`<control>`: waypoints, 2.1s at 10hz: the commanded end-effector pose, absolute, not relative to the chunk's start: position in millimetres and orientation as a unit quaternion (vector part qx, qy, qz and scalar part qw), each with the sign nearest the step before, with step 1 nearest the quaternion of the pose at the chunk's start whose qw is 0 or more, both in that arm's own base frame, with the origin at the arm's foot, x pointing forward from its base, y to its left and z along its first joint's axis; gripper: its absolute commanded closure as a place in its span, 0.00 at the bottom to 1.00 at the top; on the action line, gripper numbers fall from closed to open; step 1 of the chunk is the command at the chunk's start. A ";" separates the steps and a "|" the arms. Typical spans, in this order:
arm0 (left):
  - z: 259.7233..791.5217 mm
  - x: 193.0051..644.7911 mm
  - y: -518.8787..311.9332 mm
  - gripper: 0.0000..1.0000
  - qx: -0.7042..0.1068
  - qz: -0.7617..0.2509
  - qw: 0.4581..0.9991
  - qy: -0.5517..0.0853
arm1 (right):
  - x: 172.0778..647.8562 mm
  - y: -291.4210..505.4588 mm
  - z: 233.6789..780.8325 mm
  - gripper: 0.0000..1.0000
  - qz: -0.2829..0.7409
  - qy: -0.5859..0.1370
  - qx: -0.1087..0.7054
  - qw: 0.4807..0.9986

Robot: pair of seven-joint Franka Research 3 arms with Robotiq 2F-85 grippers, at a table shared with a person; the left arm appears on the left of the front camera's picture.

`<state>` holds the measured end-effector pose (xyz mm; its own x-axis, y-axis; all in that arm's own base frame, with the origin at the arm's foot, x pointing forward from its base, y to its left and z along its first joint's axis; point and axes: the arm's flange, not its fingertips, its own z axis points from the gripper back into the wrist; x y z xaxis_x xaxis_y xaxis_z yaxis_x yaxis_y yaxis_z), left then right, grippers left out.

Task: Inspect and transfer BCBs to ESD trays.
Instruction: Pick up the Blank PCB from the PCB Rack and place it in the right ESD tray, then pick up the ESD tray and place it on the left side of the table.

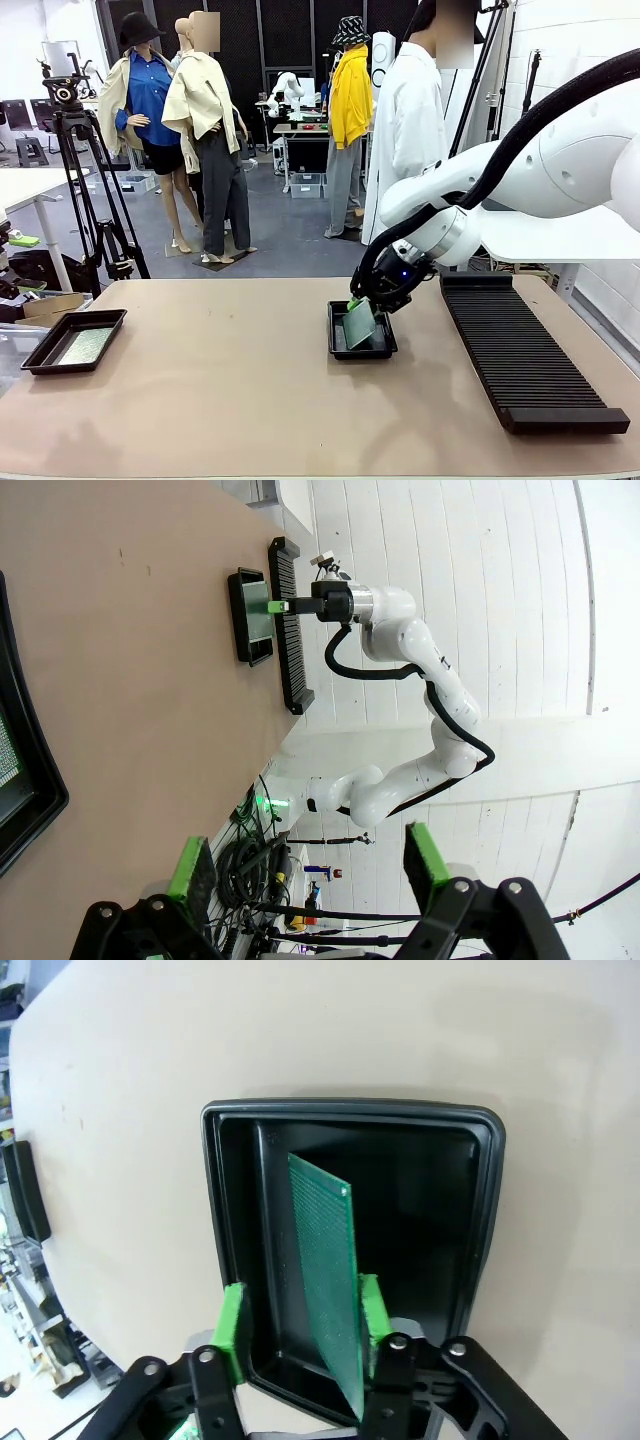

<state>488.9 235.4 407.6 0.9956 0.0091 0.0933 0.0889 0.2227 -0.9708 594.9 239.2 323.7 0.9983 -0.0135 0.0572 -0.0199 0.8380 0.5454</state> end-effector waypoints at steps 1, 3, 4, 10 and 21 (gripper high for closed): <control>409.1 488.3 236.2 0.00 -0.623 -0.026 0.780 -0.040 | 590.0 245.9 343.4 0.00 -0.011 -0.031 0.249 0.968; 409.1 488.3 236.2 0.00 -0.623 -0.026 0.780 -0.040 | 583.6 246.0 356.1 0.00 -0.020 -0.027 0.227 0.973; 409.1 488.3 236.2 0.00 -0.623 -0.026 0.780 -0.040 | 580.0 244.8 360.5 0.00 -0.023 -0.025 0.221 0.975; 409.1 488.3 236.2 0.00 -0.623 -0.026 0.780 -0.040 | 577.9 241.5 365.4 0.00 -0.020 -0.027 0.232 0.972; 409.1 488.3 236.2 0.00 -0.623 -0.026 0.780 -0.040 | 577.9 241.5 365.4 0.00 -0.020 -0.027 0.232 0.972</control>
<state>488.9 235.4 407.6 0.9956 0.0091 0.0933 0.0889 0.2227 -0.9708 577.4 241.0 364.8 0.9978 -0.0514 0.0418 0.0273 0.8939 0.4474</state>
